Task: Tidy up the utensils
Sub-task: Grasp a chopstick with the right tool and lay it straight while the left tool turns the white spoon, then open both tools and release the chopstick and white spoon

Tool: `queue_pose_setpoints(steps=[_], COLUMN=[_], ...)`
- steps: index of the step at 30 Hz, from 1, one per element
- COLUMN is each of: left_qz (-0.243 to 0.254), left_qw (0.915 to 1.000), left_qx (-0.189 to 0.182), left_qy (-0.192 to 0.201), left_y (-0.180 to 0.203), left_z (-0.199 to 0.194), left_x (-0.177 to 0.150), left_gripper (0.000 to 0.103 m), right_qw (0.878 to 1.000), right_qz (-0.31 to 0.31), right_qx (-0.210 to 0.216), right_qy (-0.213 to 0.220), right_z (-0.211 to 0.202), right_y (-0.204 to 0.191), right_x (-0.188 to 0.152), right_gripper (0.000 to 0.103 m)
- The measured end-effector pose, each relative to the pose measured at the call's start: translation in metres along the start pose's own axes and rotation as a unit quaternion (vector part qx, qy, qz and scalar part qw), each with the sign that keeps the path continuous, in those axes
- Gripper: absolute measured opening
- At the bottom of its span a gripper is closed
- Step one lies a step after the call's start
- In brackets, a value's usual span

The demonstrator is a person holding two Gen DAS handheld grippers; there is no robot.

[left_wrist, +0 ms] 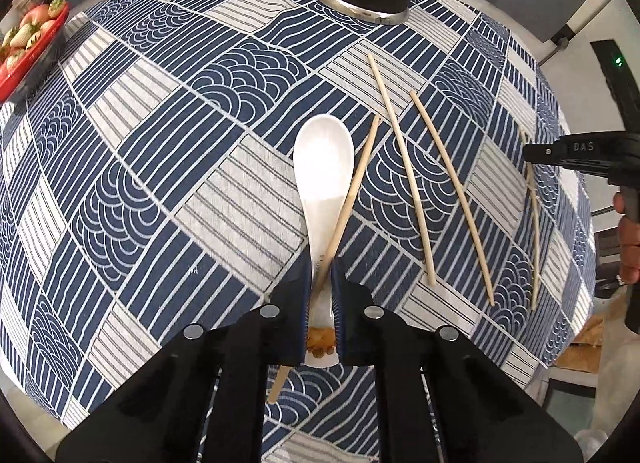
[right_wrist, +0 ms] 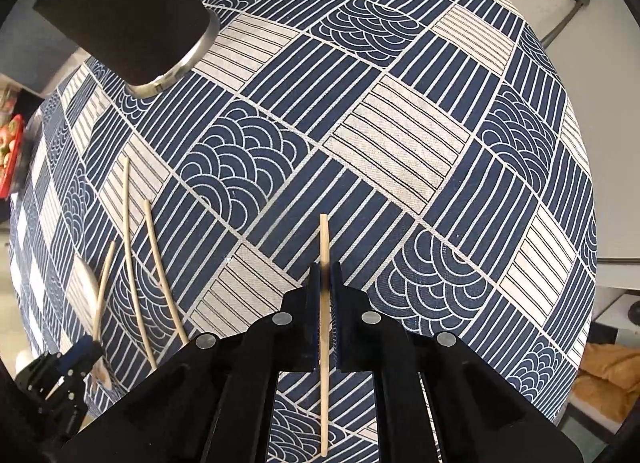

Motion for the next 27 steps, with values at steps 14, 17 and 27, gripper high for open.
queue_pose_setpoints(steps=[14, 17, 27], left_qz=[0.036, 0.060, 0.086], left_qw=[0.9993, 0.9982, 0.9962], left_qx=[0.003, 0.008, 0.011], left_qy=[-0.005, -0.003, -0.009], left_y=[0.008, 0.025, 0.046], left_z=[-0.014, -0.012, 0.013], left_x=[-0.013, -0.010, 0.009], left_gripper=[0.031, 0.044, 0.058], right_qw=[0.999, 0.999, 0.997], right_qz=[-0.026, -0.043, -0.070], right_qx=[0.021, 0.013, -0.033], right_qy=[0.005, 0.013, -0.001], right_z=[0.006, 0.002, -0.001], right_y=[-0.012, -0.013, -0.008], right_x=[-0.036, -0.049, -0.083], right_gripper=[0.010, 0.035, 0.064])
Point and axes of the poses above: each gripper's, at about its wrist camera, not at the fingertips, and z roughly the way its jaws point, y to its right, x to its top, the point moved 6 cm from there along z, roughly the way its jaws point, and after that the axes turned 3 degrees about -y, right-handed, at the moved point
